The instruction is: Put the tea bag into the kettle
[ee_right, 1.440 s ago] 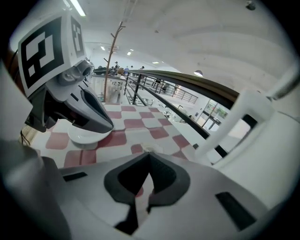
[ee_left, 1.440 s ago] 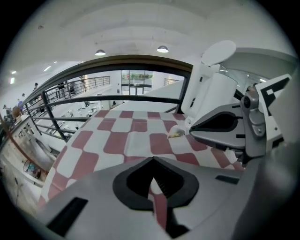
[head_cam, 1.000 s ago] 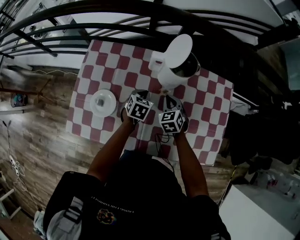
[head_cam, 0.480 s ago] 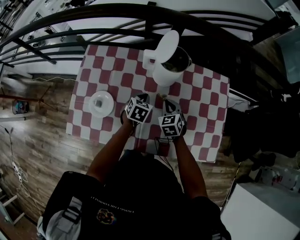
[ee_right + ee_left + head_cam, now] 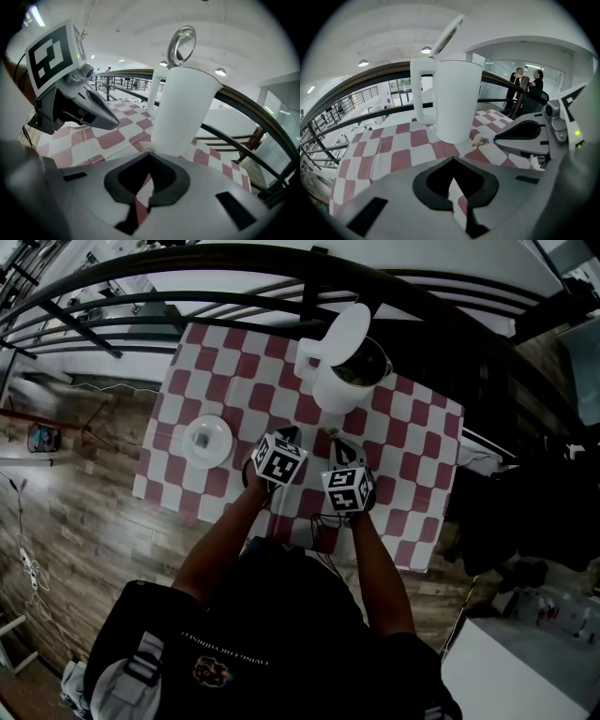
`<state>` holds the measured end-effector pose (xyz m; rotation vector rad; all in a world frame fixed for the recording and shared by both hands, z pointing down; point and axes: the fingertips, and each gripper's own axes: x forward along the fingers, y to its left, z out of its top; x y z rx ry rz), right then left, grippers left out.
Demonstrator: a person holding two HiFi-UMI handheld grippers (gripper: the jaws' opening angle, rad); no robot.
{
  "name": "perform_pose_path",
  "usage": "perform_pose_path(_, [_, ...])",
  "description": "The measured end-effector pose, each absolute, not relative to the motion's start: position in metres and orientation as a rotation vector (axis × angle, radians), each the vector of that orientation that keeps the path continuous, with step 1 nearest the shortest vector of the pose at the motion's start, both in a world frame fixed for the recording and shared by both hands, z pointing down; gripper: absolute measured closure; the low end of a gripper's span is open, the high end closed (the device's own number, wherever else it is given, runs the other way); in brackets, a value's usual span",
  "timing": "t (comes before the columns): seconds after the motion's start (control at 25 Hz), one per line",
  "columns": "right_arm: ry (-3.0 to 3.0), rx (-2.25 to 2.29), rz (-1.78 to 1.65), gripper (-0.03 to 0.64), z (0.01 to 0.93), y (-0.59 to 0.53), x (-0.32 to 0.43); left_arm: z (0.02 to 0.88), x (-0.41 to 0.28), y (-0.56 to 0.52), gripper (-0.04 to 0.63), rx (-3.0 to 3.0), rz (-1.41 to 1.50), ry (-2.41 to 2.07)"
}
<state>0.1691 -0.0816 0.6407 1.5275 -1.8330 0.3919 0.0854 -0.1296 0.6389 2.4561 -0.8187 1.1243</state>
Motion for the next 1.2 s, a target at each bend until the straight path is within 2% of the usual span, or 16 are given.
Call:
perform_pose_path(0.64, [-1.867,1.561,0.352,0.606,0.619,-0.083,0.168,0.617,0.084,-0.129,0.597,2.488,1.091,-0.858])
perform_pose_path(1.2, [-1.951,1.75,0.189,0.606,0.521,-0.092,0.182,0.519,0.102,-0.135,0.597,2.661,0.887,-0.928])
